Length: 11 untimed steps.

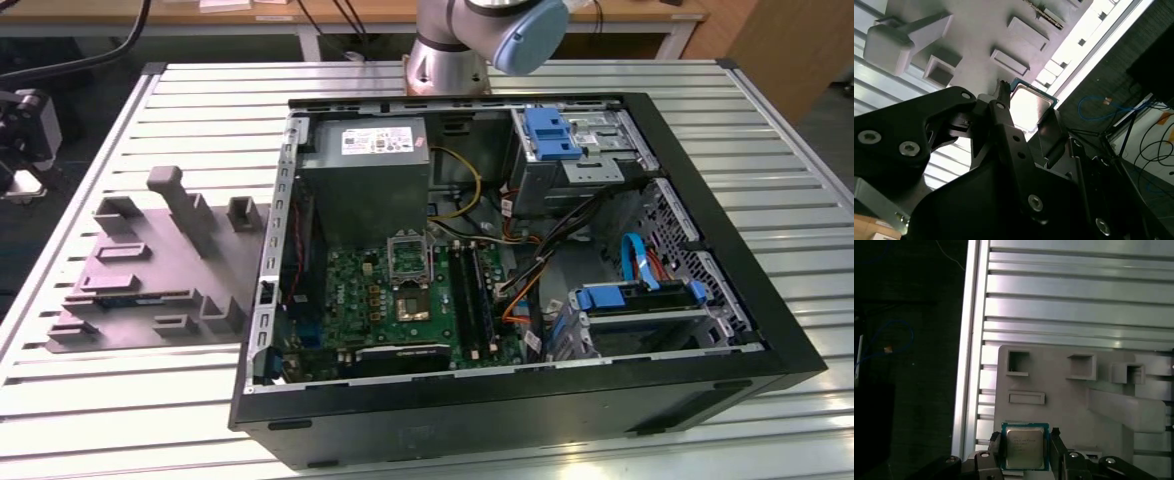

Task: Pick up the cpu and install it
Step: 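Pick up the cpu and move it towards the insertion slot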

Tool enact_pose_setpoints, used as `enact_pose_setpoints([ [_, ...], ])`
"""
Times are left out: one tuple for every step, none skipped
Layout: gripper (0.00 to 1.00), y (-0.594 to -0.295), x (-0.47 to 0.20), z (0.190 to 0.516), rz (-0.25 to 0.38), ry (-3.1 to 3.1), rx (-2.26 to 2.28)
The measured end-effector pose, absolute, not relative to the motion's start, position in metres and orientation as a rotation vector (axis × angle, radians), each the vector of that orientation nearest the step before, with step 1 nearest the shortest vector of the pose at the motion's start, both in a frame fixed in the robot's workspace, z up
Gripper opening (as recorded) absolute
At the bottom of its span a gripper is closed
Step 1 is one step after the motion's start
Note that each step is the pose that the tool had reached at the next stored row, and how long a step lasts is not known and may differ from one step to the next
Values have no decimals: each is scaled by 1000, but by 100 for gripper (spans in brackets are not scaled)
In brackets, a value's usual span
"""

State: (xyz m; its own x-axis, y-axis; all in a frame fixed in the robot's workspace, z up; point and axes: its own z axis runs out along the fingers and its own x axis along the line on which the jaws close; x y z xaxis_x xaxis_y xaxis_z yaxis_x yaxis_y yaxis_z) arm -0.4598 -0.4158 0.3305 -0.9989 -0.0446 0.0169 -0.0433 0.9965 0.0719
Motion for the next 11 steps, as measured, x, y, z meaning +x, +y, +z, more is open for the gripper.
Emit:
enact_pose_setpoints([
  [47,-416,-460,333,-112,-3120,69],
  [47,-416,-460,335,-112,-3120,69],
  [47,-416,-460,337,-112,-3120,69],
  [47,-416,-460,338,-112,-3120,69],
  [47,-416,-460,340,-112,-3120,69],
  [47,-416,-460,342,-112,-3120,69],
  [47,-416,-460,343,-112,-3120,69],
  [47,-416,-460,345,-112,-3120,69],
  [47,-416,-460,347,-112,-3120,69],
  [47,-416,-460,348,-112,-3120,69],
  [47,-416,-460,350,-112,-3120,69],
])
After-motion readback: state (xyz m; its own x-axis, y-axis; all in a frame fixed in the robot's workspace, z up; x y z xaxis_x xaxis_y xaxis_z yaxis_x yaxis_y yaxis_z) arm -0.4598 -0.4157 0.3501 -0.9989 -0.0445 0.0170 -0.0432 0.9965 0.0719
